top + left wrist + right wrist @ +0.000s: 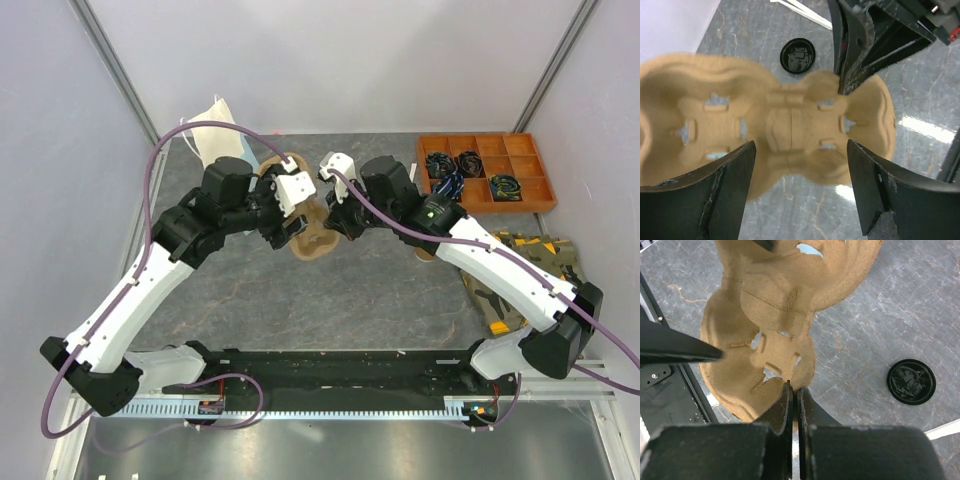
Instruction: Pack the takeout coffee
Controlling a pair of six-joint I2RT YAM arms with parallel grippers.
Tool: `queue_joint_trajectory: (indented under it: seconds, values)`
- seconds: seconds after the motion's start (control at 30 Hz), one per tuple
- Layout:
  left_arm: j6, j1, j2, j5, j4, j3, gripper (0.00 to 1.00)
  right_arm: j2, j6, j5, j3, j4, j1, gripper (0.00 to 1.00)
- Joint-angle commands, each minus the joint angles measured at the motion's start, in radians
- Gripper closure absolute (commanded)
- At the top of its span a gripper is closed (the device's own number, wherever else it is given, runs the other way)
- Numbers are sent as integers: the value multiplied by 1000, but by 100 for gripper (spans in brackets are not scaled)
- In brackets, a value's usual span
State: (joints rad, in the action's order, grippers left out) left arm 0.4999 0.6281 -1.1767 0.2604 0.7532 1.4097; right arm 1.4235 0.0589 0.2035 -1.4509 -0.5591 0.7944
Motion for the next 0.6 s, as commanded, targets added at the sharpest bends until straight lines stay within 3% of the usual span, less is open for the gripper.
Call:
queue_joint_trajectory:
  seconds: [0.0, 0.3, 0.57]
  values:
    - [97, 41, 11, -92, -109, -35, 19, -20, 1, -1, -3, 44, 26, 100]
    - [158, 58, -21, -151, -132, -48, 33, -31, 7, 10, -3, 42, 31, 100]
    - [117, 58, -9, -173, -132, -45, 29, -38, -2, -4, 3, 36, 29, 100]
